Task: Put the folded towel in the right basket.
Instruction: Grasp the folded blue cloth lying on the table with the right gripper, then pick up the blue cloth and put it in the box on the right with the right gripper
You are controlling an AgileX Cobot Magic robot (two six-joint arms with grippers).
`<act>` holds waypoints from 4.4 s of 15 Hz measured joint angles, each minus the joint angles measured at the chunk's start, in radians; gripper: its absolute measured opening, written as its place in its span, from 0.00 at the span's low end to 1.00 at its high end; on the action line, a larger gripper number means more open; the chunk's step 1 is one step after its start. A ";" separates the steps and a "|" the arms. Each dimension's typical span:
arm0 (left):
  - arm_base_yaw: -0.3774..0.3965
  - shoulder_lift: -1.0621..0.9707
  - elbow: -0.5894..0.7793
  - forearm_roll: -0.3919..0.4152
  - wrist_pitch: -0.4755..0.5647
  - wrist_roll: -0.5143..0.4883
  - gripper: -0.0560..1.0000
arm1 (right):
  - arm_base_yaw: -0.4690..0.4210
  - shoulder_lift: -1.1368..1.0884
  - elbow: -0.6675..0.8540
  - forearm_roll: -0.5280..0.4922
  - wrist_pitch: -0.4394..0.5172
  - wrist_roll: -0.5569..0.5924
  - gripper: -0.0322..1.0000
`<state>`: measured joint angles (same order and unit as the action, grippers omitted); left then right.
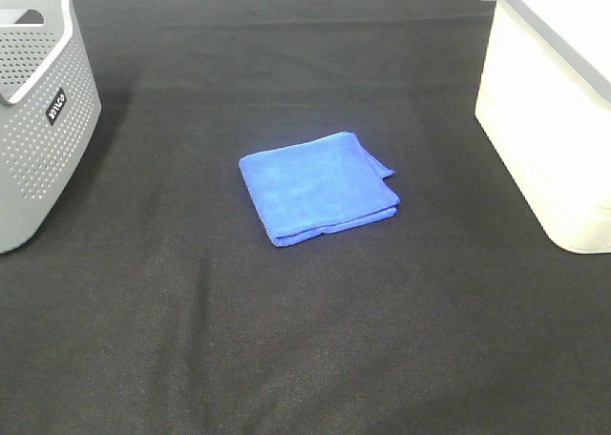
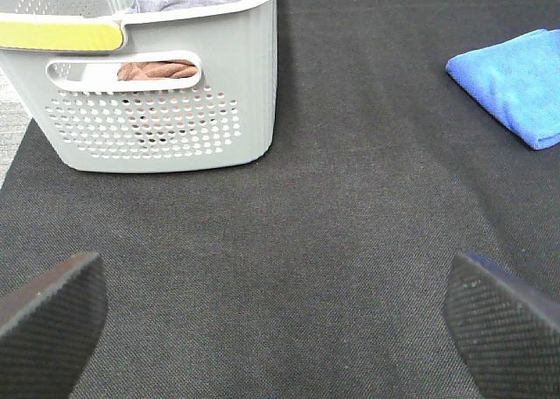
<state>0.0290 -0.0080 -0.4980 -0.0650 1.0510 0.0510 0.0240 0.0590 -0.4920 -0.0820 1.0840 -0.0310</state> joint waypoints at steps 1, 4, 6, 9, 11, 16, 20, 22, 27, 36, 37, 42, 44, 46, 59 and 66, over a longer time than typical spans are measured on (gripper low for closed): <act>0.000 0.000 0.000 0.000 0.000 0.000 0.97 | 0.000 0.107 -0.065 0.003 -0.019 -0.025 0.95; 0.000 0.000 0.000 0.000 0.000 0.000 0.97 | 0.000 0.590 -0.465 0.115 0.067 -0.054 0.95; 0.000 0.000 0.000 0.000 0.000 0.000 0.97 | 0.000 0.852 -0.735 0.233 0.118 -0.138 0.95; 0.000 0.000 0.000 0.000 0.000 0.000 0.97 | 0.000 1.118 -0.954 0.443 0.125 -0.224 0.95; 0.000 0.000 0.000 0.000 0.000 0.000 0.97 | 0.027 1.231 -0.998 0.544 0.127 -0.258 0.95; 0.000 0.000 0.000 0.000 0.000 0.000 0.97 | 0.236 1.687 -1.271 0.435 0.129 -0.214 0.91; 0.000 0.000 0.000 0.000 -0.001 0.000 0.97 | 0.236 2.092 -1.516 0.426 0.126 -0.209 0.91; 0.000 0.000 0.000 0.000 -0.001 0.000 0.97 | 0.236 2.226 -1.584 0.428 0.126 -0.209 0.91; 0.000 0.000 0.000 0.000 -0.001 0.000 0.97 | 0.236 2.384 -1.690 0.434 0.125 -0.209 0.91; 0.000 0.000 0.000 0.000 -0.001 0.000 0.97 | 0.236 2.502 -1.697 0.347 0.080 -0.210 0.89; 0.000 0.000 0.000 0.000 -0.001 0.000 0.97 | 0.236 2.504 -1.697 0.345 0.073 -0.210 0.89; 0.000 0.000 0.000 0.000 -0.001 0.000 0.97 | 0.236 2.520 -1.709 0.351 0.086 -0.210 0.88; 0.000 0.000 0.000 0.000 -0.001 0.000 0.97 | 0.255 2.528 -1.715 0.347 0.089 -0.207 0.87; 0.000 0.000 0.000 0.000 -0.001 0.000 0.97 | 0.317 2.544 -1.723 0.346 0.084 -0.188 0.87; 0.000 0.000 0.000 0.000 -0.001 0.000 0.97 | 0.491 2.565 -1.928 0.451 0.126 -0.134 0.36; 0.000 0.000 0.000 0.000 -0.001 0.000 0.97 | 0.321 2.056 -1.938 0.347 0.129 -0.081 0.36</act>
<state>0.0290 -0.0080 -0.4980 -0.0650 1.0500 0.0510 0.3450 2.1150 -2.4300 0.2650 1.2130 -0.1120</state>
